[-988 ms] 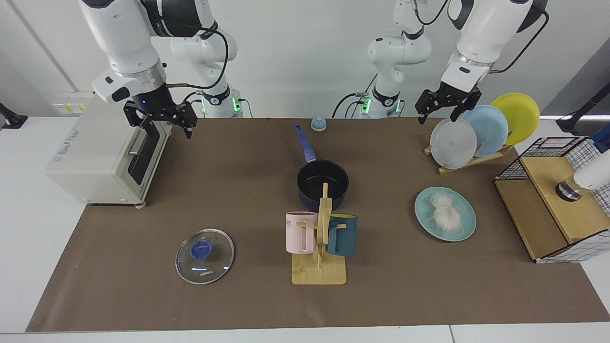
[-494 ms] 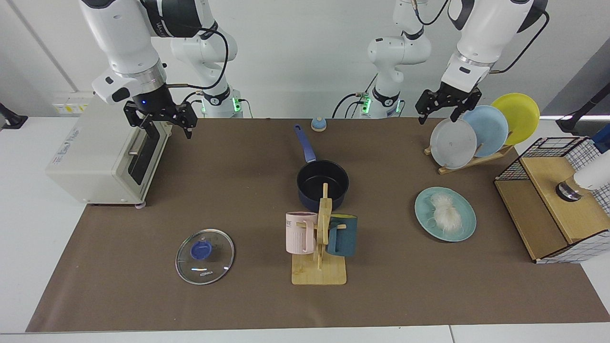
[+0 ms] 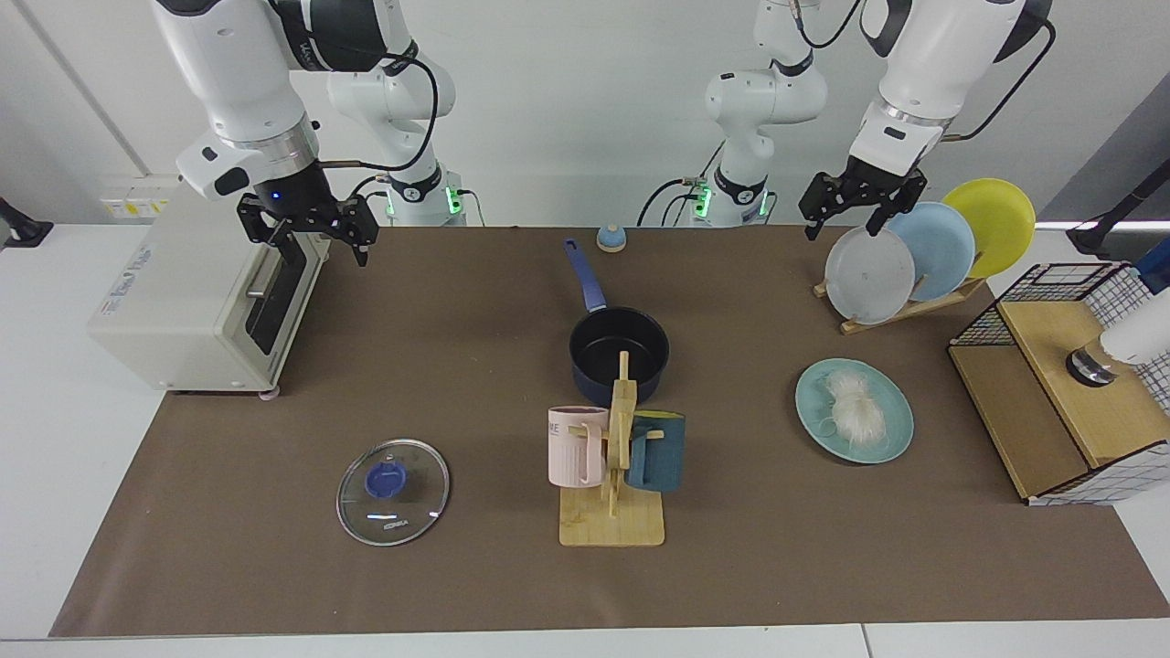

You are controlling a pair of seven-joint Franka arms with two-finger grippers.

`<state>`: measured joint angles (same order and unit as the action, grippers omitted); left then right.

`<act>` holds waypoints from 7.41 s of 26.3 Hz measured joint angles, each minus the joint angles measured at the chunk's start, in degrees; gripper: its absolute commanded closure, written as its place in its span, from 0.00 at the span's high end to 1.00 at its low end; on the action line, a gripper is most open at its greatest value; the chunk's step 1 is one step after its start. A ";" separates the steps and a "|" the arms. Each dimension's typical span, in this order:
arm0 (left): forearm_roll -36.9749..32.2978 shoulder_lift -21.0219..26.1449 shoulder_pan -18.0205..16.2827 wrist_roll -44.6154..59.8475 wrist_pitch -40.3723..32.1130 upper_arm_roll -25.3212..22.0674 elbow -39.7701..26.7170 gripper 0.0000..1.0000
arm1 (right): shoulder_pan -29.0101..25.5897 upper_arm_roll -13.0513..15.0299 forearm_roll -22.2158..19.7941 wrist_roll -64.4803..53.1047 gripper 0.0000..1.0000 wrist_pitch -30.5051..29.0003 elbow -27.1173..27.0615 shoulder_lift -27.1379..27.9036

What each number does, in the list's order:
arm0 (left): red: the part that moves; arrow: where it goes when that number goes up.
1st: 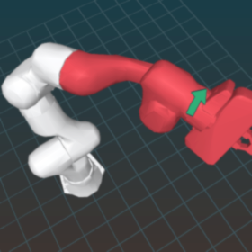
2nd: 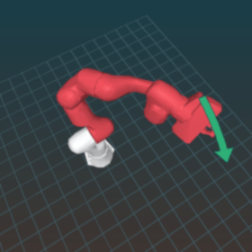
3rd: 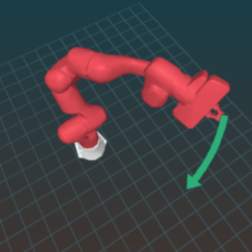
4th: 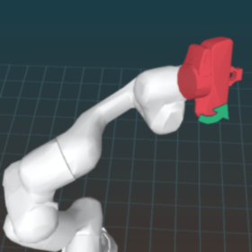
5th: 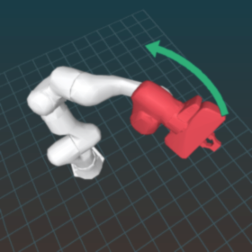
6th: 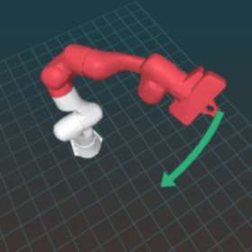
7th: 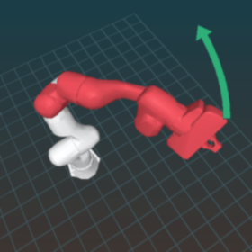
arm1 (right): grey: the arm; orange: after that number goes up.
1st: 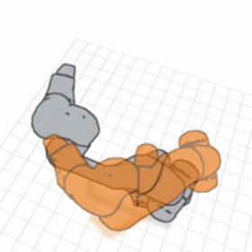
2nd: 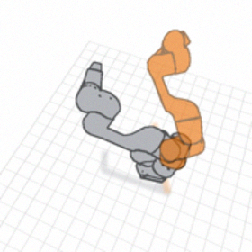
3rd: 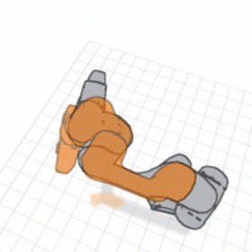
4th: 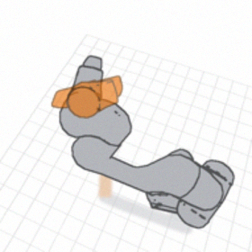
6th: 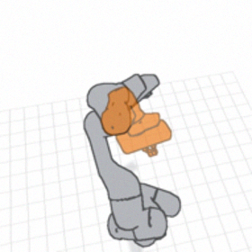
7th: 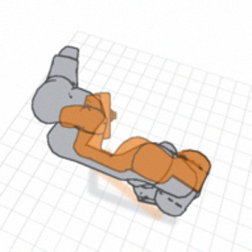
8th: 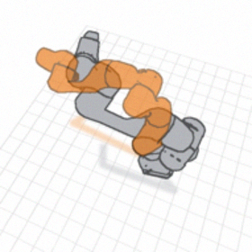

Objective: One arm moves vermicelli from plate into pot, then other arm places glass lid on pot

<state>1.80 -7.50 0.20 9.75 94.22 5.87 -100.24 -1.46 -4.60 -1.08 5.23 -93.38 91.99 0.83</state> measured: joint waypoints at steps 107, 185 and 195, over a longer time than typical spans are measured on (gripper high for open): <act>-4.23 26.21 -4.08 35.62 20.68 30.25 4.00 0.00 | 1.14 -0.23 -2.61 -0.02 0.98 -8.04 -25.11 29.13; -0.99 10.19 -4.47 -8.79 -3.88 1.92 9.75 1.00 | 11.60 -0.89 -6.25 17.49 0.00 -17.34 1.87 12.75; -0.99 9.92 -4.51 -6.60 -1.58 1.49 9.75 1.00 | 22.38 -1.23 -6.25 31.06 0.00 -15.15 14.36 0.54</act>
<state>0.81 2.41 -4.31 3.16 92.65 7.36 -90.49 20.92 -5.84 -7.33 36.29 -108.53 106.34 1.37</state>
